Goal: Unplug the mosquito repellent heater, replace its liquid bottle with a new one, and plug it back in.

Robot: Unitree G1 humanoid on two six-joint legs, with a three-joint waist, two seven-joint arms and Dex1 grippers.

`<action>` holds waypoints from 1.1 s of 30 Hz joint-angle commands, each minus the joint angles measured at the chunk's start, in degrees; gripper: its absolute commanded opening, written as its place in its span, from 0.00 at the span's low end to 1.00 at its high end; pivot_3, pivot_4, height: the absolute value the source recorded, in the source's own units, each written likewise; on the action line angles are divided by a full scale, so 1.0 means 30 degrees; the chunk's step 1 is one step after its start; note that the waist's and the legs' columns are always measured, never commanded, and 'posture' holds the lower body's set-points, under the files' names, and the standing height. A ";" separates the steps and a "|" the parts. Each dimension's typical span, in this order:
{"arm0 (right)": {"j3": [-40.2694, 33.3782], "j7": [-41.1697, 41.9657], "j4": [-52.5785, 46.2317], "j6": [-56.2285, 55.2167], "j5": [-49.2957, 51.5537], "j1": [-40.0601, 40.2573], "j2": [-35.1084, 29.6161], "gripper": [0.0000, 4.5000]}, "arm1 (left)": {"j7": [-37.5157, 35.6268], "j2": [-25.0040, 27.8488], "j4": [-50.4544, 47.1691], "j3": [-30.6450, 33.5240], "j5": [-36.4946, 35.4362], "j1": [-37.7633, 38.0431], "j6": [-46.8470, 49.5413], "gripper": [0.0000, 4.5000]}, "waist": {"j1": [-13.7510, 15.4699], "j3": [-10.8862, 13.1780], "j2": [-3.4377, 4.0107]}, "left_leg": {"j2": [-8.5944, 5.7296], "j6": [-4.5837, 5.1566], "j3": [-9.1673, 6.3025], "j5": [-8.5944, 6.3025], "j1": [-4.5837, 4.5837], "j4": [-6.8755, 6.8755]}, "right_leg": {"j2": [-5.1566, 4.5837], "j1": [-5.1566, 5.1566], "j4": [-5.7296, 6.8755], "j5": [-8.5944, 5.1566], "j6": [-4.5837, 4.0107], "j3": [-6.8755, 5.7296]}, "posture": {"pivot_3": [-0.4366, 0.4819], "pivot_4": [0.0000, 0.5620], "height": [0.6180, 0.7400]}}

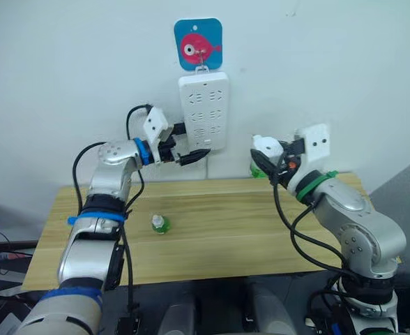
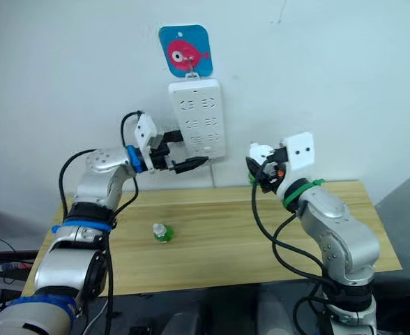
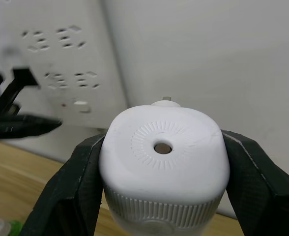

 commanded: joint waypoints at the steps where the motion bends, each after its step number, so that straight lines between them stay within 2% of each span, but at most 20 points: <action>1: -0.1722 0.0186 -0.0016 -0.0359 0.1961 -0.0514 0.0882 0.67 | 0.2184 0.0793 -0.2657 0.1732 -0.0323 0.1636 -0.0206 1.00 | -0.0010 0.0029 0.0002 | 0.0005 0.0000 -0.0002 0.0000 -0.0008 -0.0001 | 0.0000 -0.0014 0.0004 0.0000 -0.0001 0.0000 | 0.47 0.42 1.00; 3: -0.2734 -0.0124 0.0333 0.0073 0.3020 -0.0695 0.1396 0.67 | 0.2777 0.0729 -0.4623 0.2178 -0.0873 0.2925 0.0249 1.00 | 0.0106 0.0045 0.0012 | 0.0006 -0.0005 -0.0004 0.0002 -0.0074 0.0005 | -0.0008 -0.0068 0.0006 0.0001 -0.0002 0.0003 | 0.49 0.42 1.00; 6: -0.5886 -0.1825 0.1671 0.1379 0.6612 -0.1133 0.3043 0.67 | 0.2959 0.0520 -0.9975 0.2275 -0.2562 0.5617 0.2203 1.00 | 0.0397 0.0054 0.0020 | -0.0017 -0.0081 0.0010 0.0043 -0.0186 0.0013 | -0.0050 -0.0172 -0.0005 0.0004 -0.0004 0.0014 | 0.51 0.43 1.00; 9: -0.8030 -0.3533 0.2812 0.2288 1.0228 -0.1483 0.3707 0.67 | 0.3384 0.0386 -1.4156 0.1725 -0.3997 0.7145 0.4551 1.00 | 0.0759 0.0077 0.0027 | -0.0039 -0.0086 0.0012 0.0040 -0.0236 0.0011 | -0.0087 -0.0179 -0.0059 0.0006 -0.0006 0.0020 | 0.53 0.43 1.00; 13: -0.8931 -0.6029 0.3950 0.2397 1.5173 -0.1507 0.3750 0.67 | 0.4205 -0.0507 -1.7322 0.0193 -0.5172 0.7750 0.6955 1.00 | 0.1061 0.0097 0.0059 | -0.0068 -0.0082 0.0014 0.0038 -0.0268 0.0026 | -0.0108 -0.0173 -0.0077 0.0008 -0.0007 0.0021 | 0.54 0.42 1.00; 18: -0.8110 -0.8878 0.4390 0.1032 2.0074 -0.1037 0.3261 0.67 | 0.5257 -0.3078 -1.6195 -0.2339 -0.3911 0.6694 0.6329 1.00 | 0.0990 0.0099 0.0063 | -0.0039 -0.0019 0.0035 0.0008 -0.0211 0.0029 | -0.0058 -0.0157 -0.0016 0.0007 -0.0008 0.0028 | 0.54 0.40 1.00; 23: -0.6493 -1.0362 0.3924 -0.0491 2.2824 -0.0269 0.2134 0.67 | 0.6205 -0.5086 -1.4340 -0.3322 -0.2737 0.5993 0.4727 1.00 | 0.0857 0.0097 0.0066 | -0.0020 -0.0017 0.0076 0.0008 -0.0201 0.0026 | -0.0036 -0.0161 -0.0005 0.0006 -0.0007 0.0041 | 0.52 0.39 1.00; 27: -0.5310 -1.0931 0.3477 -0.1770 2.3953 0.0365 0.1255 0.67 | 0.6573 -0.5995 -1.3794 -0.3467 -0.2505 0.5520 0.4267 1.00 | 0.0866 0.0097 0.0064 | -0.0022 -0.0017 0.0076 0.0008 -0.0213 0.0028 | -0.0037 -0.0161 -0.0018 0.0006 -0.0007 0.0038 | 0.50 0.39 1.00; 33: -0.3952 -1.0884 0.3234 -0.3360 2.4799 0.1034 -0.0134 0.67 | 0.6535 -0.6302 -1.3652 -0.3630 -0.2480 0.5515 0.4093 1.00 | 0.0867 0.0097 0.0064 | -0.0022 -0.0014 0.0076 0.0007 -0.0214 0.0029 | -0.0030 -0.0158 -0.0022 0.0006 -0.0006 0.0036 | 0.50 0.39 1.00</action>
